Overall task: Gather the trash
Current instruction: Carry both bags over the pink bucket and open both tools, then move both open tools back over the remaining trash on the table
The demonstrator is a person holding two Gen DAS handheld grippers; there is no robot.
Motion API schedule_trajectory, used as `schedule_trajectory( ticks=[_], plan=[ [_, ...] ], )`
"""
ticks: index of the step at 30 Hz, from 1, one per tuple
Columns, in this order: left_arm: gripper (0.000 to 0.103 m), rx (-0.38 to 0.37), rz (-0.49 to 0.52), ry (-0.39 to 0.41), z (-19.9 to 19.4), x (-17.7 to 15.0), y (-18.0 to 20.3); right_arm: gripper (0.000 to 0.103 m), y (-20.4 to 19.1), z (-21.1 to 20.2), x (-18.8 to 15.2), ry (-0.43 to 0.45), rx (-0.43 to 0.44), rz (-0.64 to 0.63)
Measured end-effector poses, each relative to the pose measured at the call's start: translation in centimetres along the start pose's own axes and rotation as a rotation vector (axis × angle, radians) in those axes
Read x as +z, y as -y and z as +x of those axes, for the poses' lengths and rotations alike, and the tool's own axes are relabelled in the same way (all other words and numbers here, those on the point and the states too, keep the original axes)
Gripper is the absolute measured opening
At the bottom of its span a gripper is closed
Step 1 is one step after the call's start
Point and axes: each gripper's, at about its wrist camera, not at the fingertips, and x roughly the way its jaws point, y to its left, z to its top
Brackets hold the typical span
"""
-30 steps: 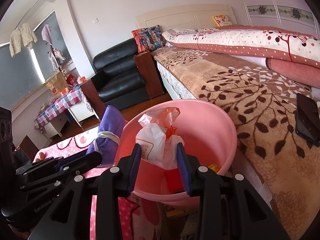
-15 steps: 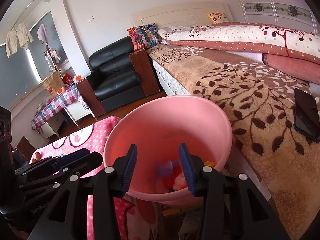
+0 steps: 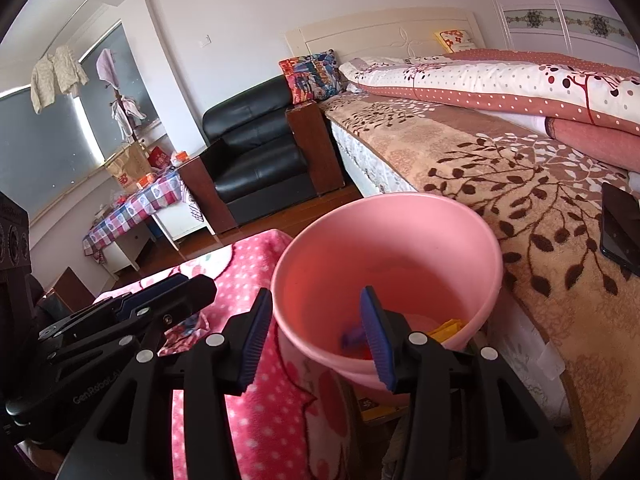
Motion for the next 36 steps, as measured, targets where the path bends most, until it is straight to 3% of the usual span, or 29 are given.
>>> schedule_trajectory(
  ticks=[4, 20, 30, 36],
  plan=[
    [0.035, 0.031, -0.014, 0.016, -1.5, -0.5, -1.0, 0.052, -2.0, -0.9, -0.7, 0.007, 0.016, -0.014],
    [0.035, 0.178, -0.068, 0.061, -8.4, -4.9, -5.6, 0.054, -8.3, -2.4, -5.2, -0.049, 0.064, -0.052],
    [0.035, 0.192, -0.123, 0.057, -11.1, -8.0, -7.4, 0.055, -11.6, -3.7, -8.0, -0.042, 0.072, -0.123],
    [0.035, 0.188, -0.17, 0.068, -12.2, -8.8, -8.5, 0.066, -13.1, -4.5, -8.5, -0.032, 0.063, -0.17]
  ],
)
